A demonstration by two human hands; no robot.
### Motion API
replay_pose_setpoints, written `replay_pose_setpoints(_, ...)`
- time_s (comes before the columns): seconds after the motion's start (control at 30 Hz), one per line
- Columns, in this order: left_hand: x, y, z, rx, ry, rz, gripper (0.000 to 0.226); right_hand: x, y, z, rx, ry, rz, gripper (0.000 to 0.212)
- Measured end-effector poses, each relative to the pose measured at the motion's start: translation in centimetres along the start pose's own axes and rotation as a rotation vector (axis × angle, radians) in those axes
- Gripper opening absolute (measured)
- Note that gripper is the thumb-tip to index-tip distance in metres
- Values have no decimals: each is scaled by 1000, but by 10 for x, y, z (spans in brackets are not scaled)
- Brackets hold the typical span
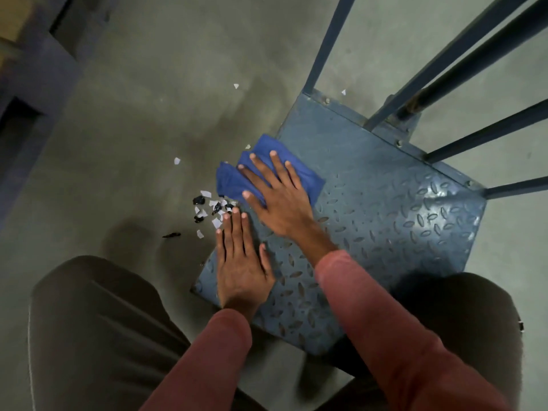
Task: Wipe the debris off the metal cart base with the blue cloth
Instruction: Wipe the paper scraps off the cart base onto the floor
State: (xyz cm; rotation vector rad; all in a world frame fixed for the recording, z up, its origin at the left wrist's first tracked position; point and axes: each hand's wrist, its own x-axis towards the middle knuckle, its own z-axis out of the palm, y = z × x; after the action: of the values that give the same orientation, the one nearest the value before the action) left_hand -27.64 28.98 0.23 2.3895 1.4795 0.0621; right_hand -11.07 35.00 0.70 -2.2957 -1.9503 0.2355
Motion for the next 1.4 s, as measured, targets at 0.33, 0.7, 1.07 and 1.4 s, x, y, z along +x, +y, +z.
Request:
replay_pose_setpoints(0.33,0,0,0,-43,36,4,72,70,29,-9,57,29,328,58)
replay_pose_setpoints(0.7,1,-2,3,-79,69,20,73,16,33,0,-9,105,160,59)
replay_pose_setpoints(1.07,0,0,4,-47,50,8,71,-2,-22,15,101,96,409,65)
replay_pose_setpoints(1.4,0,-3,3,-34,28,18,72,55,56,-8,66,32,399,67)
